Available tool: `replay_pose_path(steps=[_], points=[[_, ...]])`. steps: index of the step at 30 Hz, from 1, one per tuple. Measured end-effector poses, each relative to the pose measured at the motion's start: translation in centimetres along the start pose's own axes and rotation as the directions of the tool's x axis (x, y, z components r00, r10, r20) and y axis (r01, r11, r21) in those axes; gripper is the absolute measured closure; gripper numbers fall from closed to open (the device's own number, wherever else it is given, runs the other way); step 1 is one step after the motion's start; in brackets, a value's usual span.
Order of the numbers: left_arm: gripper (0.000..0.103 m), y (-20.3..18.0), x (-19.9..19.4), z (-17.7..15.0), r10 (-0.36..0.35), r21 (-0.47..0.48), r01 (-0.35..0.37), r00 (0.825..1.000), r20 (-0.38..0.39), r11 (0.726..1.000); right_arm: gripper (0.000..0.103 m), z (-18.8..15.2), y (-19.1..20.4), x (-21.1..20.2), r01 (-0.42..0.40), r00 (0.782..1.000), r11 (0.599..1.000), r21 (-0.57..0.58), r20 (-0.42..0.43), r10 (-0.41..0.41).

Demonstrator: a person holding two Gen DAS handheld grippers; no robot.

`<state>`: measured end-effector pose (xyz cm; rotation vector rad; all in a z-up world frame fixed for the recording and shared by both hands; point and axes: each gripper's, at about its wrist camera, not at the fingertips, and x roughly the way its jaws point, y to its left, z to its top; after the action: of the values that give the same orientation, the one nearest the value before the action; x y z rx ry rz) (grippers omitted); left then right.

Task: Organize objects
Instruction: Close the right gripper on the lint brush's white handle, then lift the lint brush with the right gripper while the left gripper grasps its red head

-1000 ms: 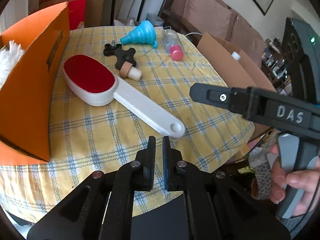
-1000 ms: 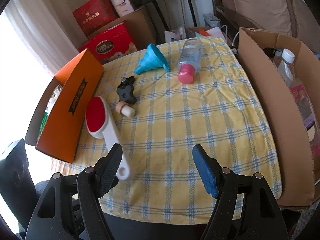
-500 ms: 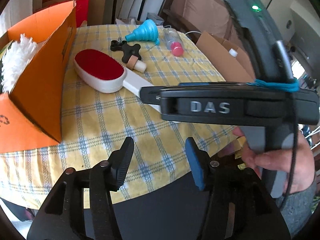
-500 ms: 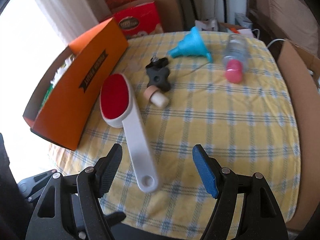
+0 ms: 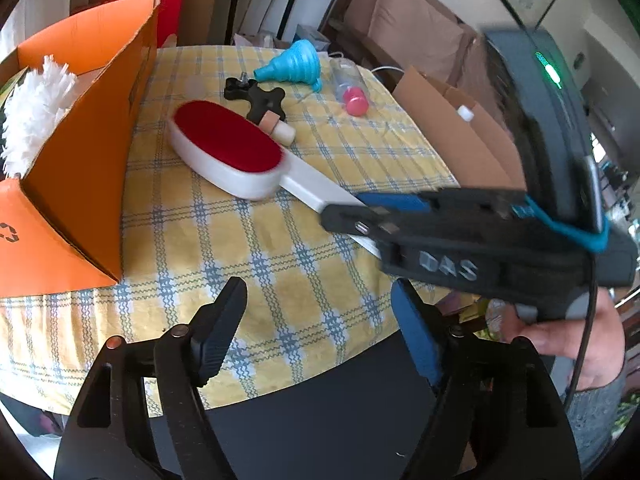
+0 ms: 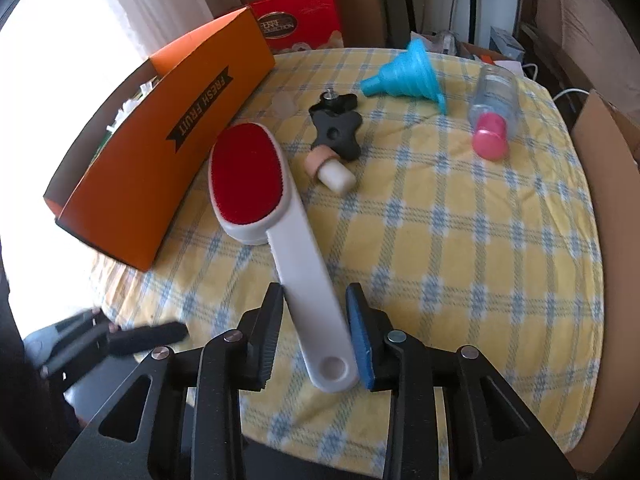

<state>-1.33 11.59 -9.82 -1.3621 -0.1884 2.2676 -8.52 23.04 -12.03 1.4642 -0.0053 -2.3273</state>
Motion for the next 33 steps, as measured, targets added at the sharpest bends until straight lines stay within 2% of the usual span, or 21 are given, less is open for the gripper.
replay_pose_path(steps=[4, 13, 18, 24, 29, 32, 33], points=[[0.029, 0.4, 0.2, 0.3, -0.055, -0.031, 0.055, 0.998, -0.016, 0.998, 0.072, -1.7, -1.2, -1.5, 0.002, 1.0, 0.999, 0.034, 0.003, -0.002], [0.029, 1.1, 0.4, 1.8, -0.121, -0.108, 0.12, 0.993, -0.002, 0.987, 0.072, -3.8, -2.7, -3.1, 0.009, 1.0, 0.997, 0.075, -0.004, -0.009], [0.029, 1.9, 2.4, 3.4, -0.17, -0.187, 0.162, 0.985, -0.027, 0.969, 0.072, -4.2, -3.2, -2.8, -0.035, 0.999, 0.993, 0.111, -0.004, 0.036], [0.029, 1.9, 4.5, 5.3, -0.154, -0.205, 0.146, 0.988, -0.025, 0.968, 0.073, -4.7, -4.9, -3.2, -0.122, 0.993, 0.976, 0.183, 0.016, 0.121], [0.035, 1.7, 5.6, 6.2, -0.167, -0.234, 0.158, 0.986, -0.021, 0.959, 0.073, -4.9, -5.3, -3.4, -0.143, 0.99, 0.971, 0.19, 0.023, 0.142], [0.05, 1.6, 6.1, 6.5, -0.148, -0.24, 0.14, 0.989, -0.015, 0.961, 0.073, -4.9, -5.3, -3.5, -0.14, 0.99, 0.973, 0.182, 0.024, 0.138], [0.061, 1.7, 6.3, 6.5, -0.148, -0.245, 0.14, 0.989, -0.017, 0.959, 0.074, -5.0, -5.3, -3.5, -0.14, 0.99, 0.973, 0.181, 0.025, 0.138]])
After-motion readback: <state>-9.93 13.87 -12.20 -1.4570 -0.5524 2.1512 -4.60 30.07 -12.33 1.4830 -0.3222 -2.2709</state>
